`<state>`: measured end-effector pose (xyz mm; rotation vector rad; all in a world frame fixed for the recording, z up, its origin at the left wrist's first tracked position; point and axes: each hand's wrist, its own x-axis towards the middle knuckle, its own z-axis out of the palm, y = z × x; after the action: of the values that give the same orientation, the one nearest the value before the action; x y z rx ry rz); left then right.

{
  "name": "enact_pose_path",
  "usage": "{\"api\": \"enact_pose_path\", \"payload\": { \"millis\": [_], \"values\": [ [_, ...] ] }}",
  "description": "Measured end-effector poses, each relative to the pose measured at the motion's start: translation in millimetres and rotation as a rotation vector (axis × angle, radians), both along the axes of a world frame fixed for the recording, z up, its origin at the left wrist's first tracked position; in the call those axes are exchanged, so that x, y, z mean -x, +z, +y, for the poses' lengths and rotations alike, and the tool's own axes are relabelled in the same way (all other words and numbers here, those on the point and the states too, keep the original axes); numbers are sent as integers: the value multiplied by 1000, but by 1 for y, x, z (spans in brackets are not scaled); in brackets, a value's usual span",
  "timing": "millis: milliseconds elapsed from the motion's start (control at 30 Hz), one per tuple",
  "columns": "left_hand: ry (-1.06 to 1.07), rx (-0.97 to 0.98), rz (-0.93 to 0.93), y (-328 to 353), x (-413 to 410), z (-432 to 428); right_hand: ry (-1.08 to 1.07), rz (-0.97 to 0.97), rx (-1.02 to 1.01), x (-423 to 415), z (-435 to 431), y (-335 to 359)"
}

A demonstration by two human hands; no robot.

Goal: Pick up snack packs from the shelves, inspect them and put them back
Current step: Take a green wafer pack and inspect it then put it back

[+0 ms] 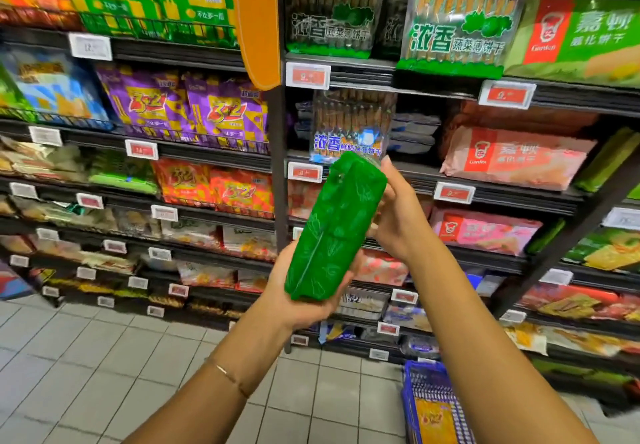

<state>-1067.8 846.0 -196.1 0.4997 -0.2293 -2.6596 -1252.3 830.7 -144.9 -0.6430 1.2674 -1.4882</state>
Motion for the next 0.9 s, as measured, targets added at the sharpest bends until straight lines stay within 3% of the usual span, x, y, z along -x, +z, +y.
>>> {"api": "enact_pose_path", "payload": {
  "millis": [100,267,400,533,633,733,900],
  "values": [
    [-7,-101,100,-1,-2,2,-7,-39,-107,2,2,-13],
    [-24,-129,62,-4,-4,-3,-12,-47,-139,-3,11,-18],
    [-8,-16,-147,-9,-12,-8,41,-62,-127,5,20,-24],
    [23,183,-477,-27,-21,-13,107,-90,-126,14,46,-39],
    [22,338,-683,-30,-28,-10,10,135,-204,13,54,-54],
    [31,436,-741,-26,-32,-6,37,224,-288,12,57,-70],
    [-25,431,-742,-28,-43,0,-64,63,-366,5,64,-90]
  ]
}}
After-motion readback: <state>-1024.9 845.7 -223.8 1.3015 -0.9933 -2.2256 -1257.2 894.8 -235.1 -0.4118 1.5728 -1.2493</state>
